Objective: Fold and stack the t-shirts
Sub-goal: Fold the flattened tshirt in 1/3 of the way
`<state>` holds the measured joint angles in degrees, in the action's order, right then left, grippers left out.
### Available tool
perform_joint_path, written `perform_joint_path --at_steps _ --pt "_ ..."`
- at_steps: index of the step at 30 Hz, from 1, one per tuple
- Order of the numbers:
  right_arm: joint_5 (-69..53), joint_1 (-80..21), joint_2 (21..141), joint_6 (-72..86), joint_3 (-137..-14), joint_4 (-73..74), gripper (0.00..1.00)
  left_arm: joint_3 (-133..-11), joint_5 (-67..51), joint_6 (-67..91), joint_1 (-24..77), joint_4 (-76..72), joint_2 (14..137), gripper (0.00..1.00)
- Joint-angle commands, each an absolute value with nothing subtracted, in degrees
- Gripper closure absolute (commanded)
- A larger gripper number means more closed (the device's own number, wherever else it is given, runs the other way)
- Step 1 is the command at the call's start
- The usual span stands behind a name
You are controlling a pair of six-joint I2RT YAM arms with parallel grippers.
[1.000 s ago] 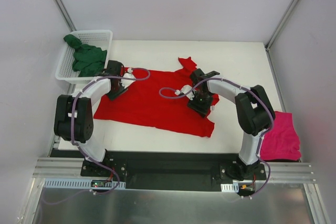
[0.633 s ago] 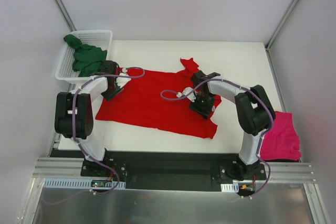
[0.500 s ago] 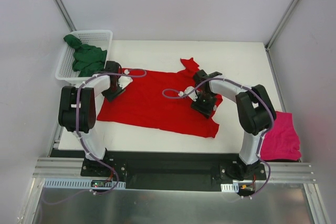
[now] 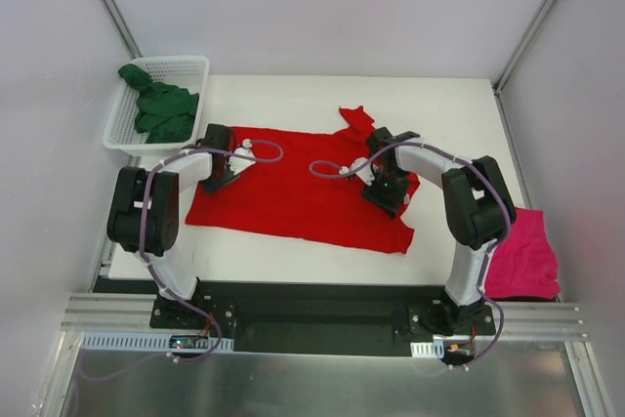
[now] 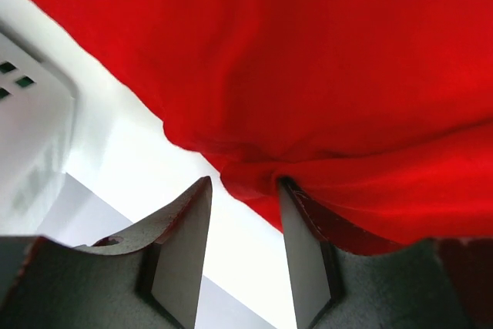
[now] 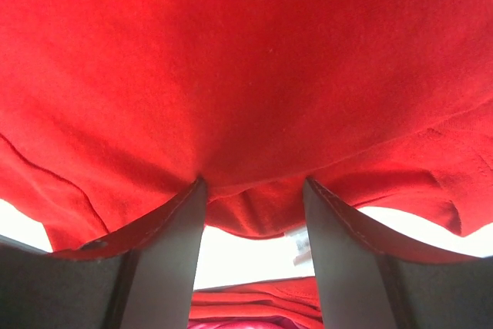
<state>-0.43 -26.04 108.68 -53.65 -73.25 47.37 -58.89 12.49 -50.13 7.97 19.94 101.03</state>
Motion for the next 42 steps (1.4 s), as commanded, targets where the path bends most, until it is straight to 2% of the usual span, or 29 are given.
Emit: perform_joint_path --at_steps 1,8,22,31,37,42 --pt "1.8 -25.2 110.2 -55.1 -74.8 49.8 0.43 -48.2 7.4 -50.2 9.1 25.3 97.6 0.58" --pt "2.5 -25.1 110.2 -56.1 -73.4 51.1 0.43 -38.1 8.3 -52.6 9.2 25.5 89.0 0.58" --pt "3.2 -25.1 101.0 -56.4 -62.9 50.5 0.43 -34.5 9.0 -55.0 9.8 28.6 82.0 0.57" --pt "3.6 -25.9 97.7 -51.4 -72.1 54.3 0.43 -43.3 7.6 -51.2 10.3 31.8 81.7 0.55" --pt "3.6 -32.5 87.7 -51.5 -67.4 59.0 0.41 -43.5 9.4 -47.9 16.4 36.3 76.1 0.52" --pt "-3.6 -35.9 82.0 -49.8 -65.6 67.2 0.41 -44.7 7.6 -46.0 22.1 43.9 69.0 0.5"
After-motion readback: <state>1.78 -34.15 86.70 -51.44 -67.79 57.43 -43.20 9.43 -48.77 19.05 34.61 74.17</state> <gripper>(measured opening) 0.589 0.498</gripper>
